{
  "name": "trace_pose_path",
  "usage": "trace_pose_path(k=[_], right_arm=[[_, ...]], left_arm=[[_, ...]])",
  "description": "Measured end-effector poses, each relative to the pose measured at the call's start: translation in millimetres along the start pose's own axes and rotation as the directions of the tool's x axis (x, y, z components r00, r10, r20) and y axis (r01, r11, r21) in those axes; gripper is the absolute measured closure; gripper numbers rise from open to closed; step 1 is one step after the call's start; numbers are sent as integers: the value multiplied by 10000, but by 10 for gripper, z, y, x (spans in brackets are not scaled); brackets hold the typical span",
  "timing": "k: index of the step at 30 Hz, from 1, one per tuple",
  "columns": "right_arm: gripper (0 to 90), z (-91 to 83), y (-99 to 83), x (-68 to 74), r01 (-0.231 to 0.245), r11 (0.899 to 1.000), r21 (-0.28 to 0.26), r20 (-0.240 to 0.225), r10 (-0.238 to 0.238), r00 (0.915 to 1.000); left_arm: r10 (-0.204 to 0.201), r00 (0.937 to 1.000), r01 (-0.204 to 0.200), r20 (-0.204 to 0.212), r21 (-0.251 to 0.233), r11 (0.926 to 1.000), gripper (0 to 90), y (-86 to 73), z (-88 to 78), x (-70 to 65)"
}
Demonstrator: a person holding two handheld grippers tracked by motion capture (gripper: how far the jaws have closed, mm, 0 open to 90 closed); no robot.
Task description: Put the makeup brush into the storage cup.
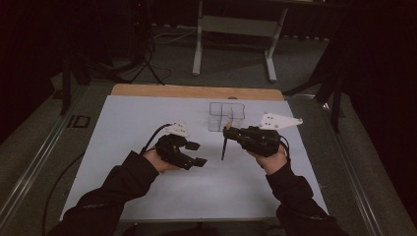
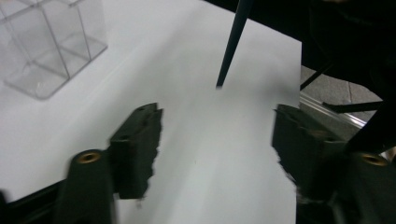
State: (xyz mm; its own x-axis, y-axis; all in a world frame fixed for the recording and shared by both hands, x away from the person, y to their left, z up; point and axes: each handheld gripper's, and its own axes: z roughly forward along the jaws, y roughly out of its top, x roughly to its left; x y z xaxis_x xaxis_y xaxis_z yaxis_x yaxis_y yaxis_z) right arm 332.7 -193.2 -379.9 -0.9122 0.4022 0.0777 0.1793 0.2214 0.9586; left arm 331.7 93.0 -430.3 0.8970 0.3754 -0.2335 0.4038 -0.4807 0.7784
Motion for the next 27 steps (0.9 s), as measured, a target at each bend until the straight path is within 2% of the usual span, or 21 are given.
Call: trace_pose_path(k=[1,3,4,5,6,7,8,9,11,12,14,15,16,17,18,19,20,22,24,25,27], right_arm=[[844,0,0,0,0,10000,0,0,0,10000],[845,-3,18,-5,35,10000,-13,35,-35,10000],[845,-4,24,-10,35,10000,-54,41,-35,10000],[845,8,33,-6,146,9999,-37,103,-145,9998],[844,13,35,-6,129,9999,-51,84,-129,9999],[845,22,39,-2,125,9999,-34,69,-124,9999],[844,30,45,2,183,9998,-35,71,-183,9998],[845,37,54,1,195,9998,-44,57,-195,9998],[845,44,68,0,208,9998,-63,19,-208,9998],[844,47,79,0,237,9997,-71,30,-237,9997],[844,53,134,-8,330,9993,-173,45,-329,9994],[844,53,155,-12,359,9992,-191,47,-358,9993],[844,53,155,-12,359,9992,-191,47,-358,9993],[845,54,177,-17,445,9988,-205,89,-443,9990],[845,52,225,-35,528,9983,-251,138,-524,9985],[845,52,225,-35,528,9983,-251,138,-524,9985],[845,50,250,-47,618,9977,-292,156,-613,9980],[844,45,301,-71,662,9972,-346,184,-656,9977],[844,41,377,-114,758,9962,-425,201,-750,9970],[844,41,377,-114,758,9962,-425,201,-750,9970],[844,41,451,-152,944,9946,-421,290,-932,9952]], left_arm=[[-70,10000,70,-71,-11,10000,303,-20,-12,5],[-189,9998,189,-23,-23,9998,219,-80,-39,20],[-346,9993,346,103,-15,9994,219,-116,-53,38],[-487,9986,489,207,-110,9987,148,-161,-84,61],[-511,9987,511,26,-175,9985,150,-183,-104,70],[-511,9987,511,26,-175,9985,148,-183,-104,70],[-336,9994,334,-89,-143,9993,139,-207,-121,75],[-343,9985,335,-415,-206,9992,127,-255,-159,94],[-360,9986,351,-379,-227,9991,105,-272,-172,104],[-340,9974,329,-634,-184,9993,52,-298,-193,114],[-465,9972,447,-578,-326,9985,0,-340,-229,136],[-485,9944,401,-935,-891,9952,0,-401,-274,151],[-485,9944,401,-935,-891,9952,0,-401,-274,151],[-763,9927,663,-938,-1053,9922,0,-434,-304,168],[-797,9882,657,-1310,-1077,9920,0,-486,-345,182],[-797,9882,657,-1310,-1077,9920,0,-486,-345,182],[-835,9846,680,-1535,-1040,9922,0,-517,-366,191],[-1144,9790,955,-1690,-1159,9887,0,-598,-417,218],[-1263,9731,1040,-1924,-1219,9871,0,-699,-478,233],[-1263,9731,1040,-1924,-1219,9871,0,-699,-478,233],[-1391,9678,1144,-2099,-1257,9855,0,-768,-525,238]])
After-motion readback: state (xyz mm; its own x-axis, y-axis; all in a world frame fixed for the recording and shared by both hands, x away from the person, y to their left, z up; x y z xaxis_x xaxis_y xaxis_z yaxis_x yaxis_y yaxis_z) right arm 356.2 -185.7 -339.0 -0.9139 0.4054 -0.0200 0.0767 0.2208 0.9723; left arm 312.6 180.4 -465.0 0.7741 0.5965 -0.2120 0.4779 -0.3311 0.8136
